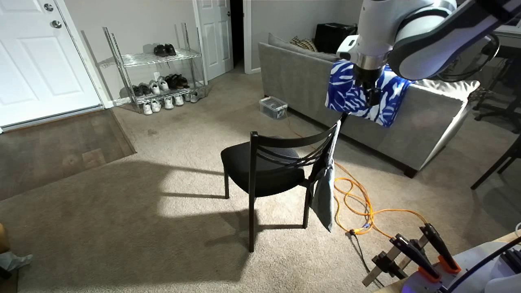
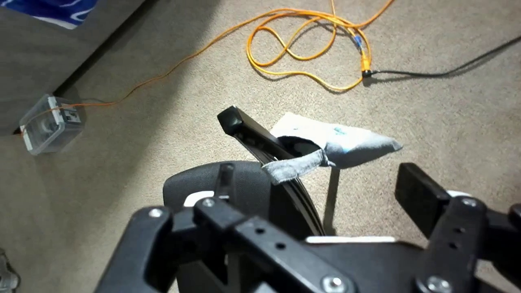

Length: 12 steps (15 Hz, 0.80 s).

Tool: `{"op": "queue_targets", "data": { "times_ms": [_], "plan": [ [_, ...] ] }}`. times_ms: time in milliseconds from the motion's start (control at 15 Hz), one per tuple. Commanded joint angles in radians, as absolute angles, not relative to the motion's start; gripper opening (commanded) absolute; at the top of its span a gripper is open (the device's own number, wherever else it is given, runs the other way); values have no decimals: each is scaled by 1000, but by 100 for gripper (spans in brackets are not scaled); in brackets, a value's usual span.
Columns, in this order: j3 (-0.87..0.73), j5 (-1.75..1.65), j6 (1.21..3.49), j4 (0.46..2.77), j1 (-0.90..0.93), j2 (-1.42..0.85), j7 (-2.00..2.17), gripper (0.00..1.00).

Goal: Remove the grey tote bag from the right side to the left side of the chair

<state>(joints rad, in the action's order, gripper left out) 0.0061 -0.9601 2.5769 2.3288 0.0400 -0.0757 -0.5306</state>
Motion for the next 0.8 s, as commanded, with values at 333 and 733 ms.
{"op": "queue_targets", "data": {
  "times_ms": [333,733],
  "plan": [
    [9,-1630,2627,2476,37,-40,-377,100],
    [17,-1666,2575,2520,32,-76,-414,100]
  ]
}}
